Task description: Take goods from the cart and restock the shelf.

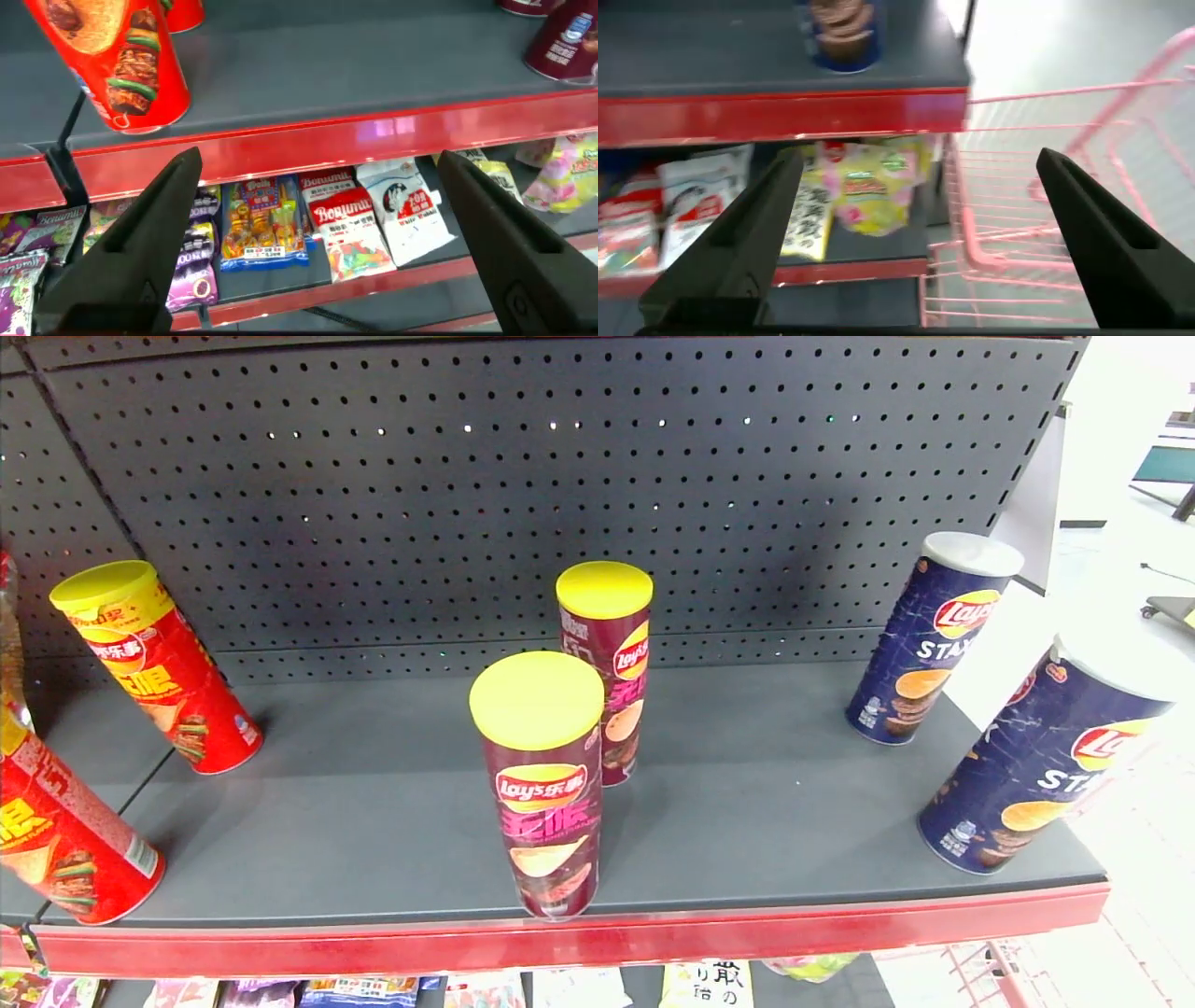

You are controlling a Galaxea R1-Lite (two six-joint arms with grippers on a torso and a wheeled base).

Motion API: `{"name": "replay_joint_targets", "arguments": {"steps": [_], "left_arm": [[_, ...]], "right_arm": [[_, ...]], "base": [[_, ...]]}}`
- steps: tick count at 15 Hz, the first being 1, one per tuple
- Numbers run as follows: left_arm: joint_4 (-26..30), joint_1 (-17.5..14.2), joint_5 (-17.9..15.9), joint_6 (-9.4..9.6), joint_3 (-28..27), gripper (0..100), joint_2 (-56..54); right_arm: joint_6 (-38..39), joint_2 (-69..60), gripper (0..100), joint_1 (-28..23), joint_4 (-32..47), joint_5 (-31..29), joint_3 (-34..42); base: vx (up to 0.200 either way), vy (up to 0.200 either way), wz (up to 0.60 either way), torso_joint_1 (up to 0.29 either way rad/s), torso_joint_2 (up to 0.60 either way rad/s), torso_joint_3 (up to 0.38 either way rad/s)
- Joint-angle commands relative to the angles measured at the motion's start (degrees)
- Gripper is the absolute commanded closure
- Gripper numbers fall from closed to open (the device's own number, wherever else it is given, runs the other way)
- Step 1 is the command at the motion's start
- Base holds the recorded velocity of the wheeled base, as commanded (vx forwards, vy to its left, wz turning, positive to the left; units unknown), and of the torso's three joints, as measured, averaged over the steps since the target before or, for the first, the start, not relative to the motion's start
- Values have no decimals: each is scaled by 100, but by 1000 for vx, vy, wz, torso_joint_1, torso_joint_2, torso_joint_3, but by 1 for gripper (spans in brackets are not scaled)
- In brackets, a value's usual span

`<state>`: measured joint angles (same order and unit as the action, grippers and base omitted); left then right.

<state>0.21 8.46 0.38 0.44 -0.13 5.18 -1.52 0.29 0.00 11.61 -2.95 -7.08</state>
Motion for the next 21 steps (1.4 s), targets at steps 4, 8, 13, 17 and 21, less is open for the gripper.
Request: {"name": "replay_joint_targets", "arguments": {"steps": [4,8,13,17,21], "left_arm": [[-3,-2,-3,9,13,0,9],[-3,-2,-3,0,13,0,9],[-3,-2,6,0,13,0,9],[-3,-2,-3,0,13,0,9],[-3,-2,-3,9,13,0,9]], "right_arm": [[205,-20,0,0,-545,1033,304],[794,155,0,-79,-835,-311,418],[38,59,0,-44,-1055,752,497],[82,-20,0,0,-1152,453,699],[117,-20,0,0,-1161,576,708]], "base": [[0,0,0,0,0,0],[0,0,0,0,0,0],[0,0,0,0,0,0],[0,0,0,0,0,0],[-150,0,0,8,5,3]]}}
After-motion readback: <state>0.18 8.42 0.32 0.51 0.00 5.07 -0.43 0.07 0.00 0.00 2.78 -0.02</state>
